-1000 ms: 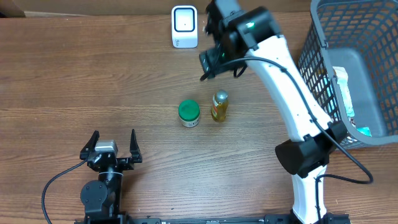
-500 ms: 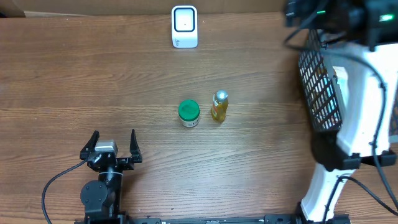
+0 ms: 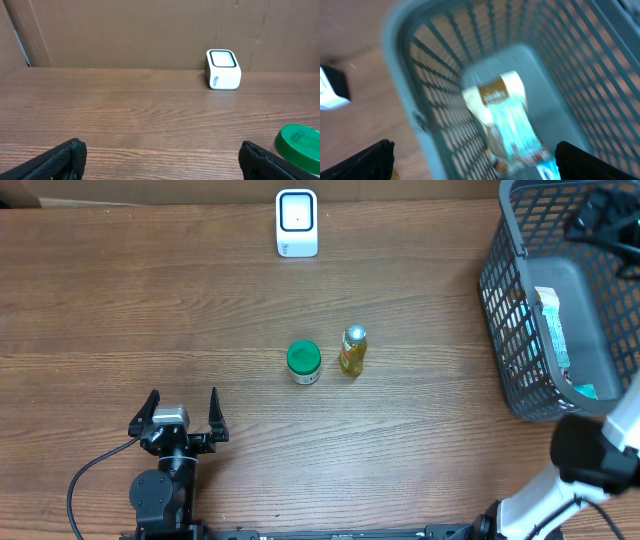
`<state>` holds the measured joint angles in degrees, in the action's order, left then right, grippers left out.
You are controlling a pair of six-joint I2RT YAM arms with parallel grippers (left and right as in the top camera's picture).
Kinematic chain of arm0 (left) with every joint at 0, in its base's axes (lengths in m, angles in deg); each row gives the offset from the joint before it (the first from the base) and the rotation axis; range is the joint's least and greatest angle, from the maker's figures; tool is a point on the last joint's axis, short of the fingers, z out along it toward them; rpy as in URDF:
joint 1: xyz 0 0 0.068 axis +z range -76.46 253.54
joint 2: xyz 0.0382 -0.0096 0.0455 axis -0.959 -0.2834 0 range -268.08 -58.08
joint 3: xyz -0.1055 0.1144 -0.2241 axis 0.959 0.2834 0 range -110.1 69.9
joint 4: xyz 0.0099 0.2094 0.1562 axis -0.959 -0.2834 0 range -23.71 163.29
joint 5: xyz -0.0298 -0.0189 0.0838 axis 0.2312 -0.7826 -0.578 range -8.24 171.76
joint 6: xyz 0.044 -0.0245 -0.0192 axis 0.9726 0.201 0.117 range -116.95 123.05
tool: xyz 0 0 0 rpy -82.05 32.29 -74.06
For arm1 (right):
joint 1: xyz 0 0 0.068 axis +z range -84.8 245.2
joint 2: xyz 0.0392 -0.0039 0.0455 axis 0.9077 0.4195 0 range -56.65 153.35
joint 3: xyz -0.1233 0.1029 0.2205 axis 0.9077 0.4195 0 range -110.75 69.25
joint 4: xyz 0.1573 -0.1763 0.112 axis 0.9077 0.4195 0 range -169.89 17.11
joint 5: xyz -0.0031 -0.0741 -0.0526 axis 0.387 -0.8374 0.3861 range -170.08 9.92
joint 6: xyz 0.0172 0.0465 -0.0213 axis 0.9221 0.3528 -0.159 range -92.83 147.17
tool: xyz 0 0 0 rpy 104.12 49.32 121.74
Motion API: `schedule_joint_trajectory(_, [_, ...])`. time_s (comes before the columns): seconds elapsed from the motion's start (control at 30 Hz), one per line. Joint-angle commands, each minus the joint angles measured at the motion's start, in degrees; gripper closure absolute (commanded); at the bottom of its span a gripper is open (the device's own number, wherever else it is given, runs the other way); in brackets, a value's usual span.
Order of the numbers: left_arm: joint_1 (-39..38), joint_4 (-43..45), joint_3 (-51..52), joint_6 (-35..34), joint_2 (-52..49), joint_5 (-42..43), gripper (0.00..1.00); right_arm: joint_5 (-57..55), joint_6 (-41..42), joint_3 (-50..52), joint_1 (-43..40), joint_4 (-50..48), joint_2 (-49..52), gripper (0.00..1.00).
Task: Scan the item barcode
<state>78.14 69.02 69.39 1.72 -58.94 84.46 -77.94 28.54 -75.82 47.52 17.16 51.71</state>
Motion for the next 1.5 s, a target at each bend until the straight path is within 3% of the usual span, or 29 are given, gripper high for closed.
schedule_joint_trajectory(0.0, [0.3, 0.0, 0.2, 0.1, 0.5, -0.3, 0.01, 0.5, -3.3, 8.9, -2.3, 0.0, -1.5, 0.0])
schedule_joint_trajectory(0.2, [0.3, 0.0, 0.2, 0.1, 0.5, -0.3, 0.0, 0.4, -7.8, 25.9, -6.7, -9.6, -1.4, 0.0])
schedule_joint_trajectory(0.43, [0.3, 0.0, 0.2, 0.1, 0.5, -0.3, 0.0, 0.3, -17.5, 36.8, -9.9, -21.0, -1.4, 0.0])
schedule_joint_trajectory(0.53, [0.3, 0.0, 0.2, 0.1, 0.5, -0.3, 0.0, 1.1, -17.9, 39.8, -11.1, -24.9, -1.1, 0.0])
schedule_joint_trajectory(0.87, [0.3, 0.0, 0.2, 0.0, 0.5, -0.3, 0.01, 5.7, -22.6, 46.6, -11.7, -33.2, 0.9, 0.0])
schedule_joint_trajectory(1.47, [0.3, 0.0, 0.2, 0.1, 0.5, -0.3, 0.0, 11.8, -22.6, 46.6, -11.6, -33.1, 13.1, 0.0])
